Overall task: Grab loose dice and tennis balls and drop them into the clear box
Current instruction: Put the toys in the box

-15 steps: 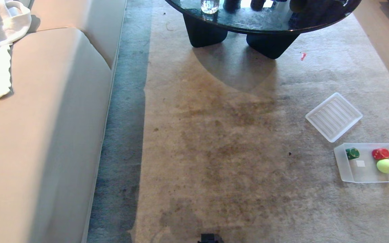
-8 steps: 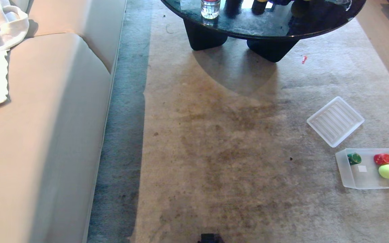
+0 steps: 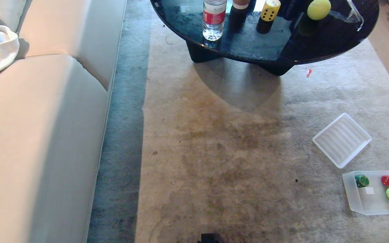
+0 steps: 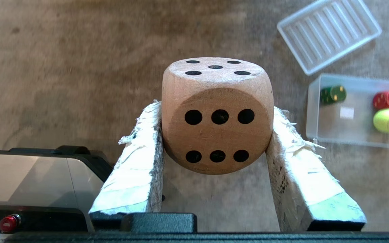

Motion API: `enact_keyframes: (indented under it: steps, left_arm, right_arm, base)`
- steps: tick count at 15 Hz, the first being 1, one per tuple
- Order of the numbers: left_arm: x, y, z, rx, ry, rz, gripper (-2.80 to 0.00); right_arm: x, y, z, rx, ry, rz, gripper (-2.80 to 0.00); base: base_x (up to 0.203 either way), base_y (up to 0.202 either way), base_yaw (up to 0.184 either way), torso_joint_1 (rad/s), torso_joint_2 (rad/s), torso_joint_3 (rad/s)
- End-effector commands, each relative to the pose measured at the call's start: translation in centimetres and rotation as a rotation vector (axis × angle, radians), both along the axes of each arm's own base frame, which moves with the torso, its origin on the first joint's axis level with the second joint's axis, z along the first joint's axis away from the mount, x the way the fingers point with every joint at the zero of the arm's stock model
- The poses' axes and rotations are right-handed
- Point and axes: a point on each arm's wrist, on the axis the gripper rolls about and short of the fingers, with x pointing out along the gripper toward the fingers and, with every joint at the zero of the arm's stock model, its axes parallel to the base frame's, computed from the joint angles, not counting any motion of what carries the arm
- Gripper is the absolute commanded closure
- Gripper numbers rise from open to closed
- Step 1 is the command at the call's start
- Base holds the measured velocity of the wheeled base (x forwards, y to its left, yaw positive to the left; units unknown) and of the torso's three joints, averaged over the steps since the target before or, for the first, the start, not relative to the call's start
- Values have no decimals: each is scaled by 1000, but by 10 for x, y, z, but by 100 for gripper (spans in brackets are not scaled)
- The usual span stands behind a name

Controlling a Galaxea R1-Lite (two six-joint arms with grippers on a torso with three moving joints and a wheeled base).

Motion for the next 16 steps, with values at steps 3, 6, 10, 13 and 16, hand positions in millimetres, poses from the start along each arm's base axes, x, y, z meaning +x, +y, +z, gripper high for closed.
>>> enact_keyframes:
  steps: [3,6,10,13,16]
  left_arm:
    - [0,0,0,0,2,0,0]
    - [0,0,0,0,3,0,0]
    - [0,0,0,0,2,0,0]
    - [0,0,0,-2,3,0,0]
    - [0,0,0,-2,3,0,0]
  right_arm:
    - [0,0,0,-1,1,1,0]
    - [0,0,0,-1,1,1,0]
    - [0,0,0,-1,1,1,0]
    - [0,0,0,1,4,1,0]
    - [0,0,0,1,4,1,0]
  base:
    - [186,0,-1,4,1,5]
    - [180,0,1,2,5,1]
    - [180,0,-1,3,5,4]
    - [38,0,-1,2,1,1]
    - [0,0,0,0,0,0]
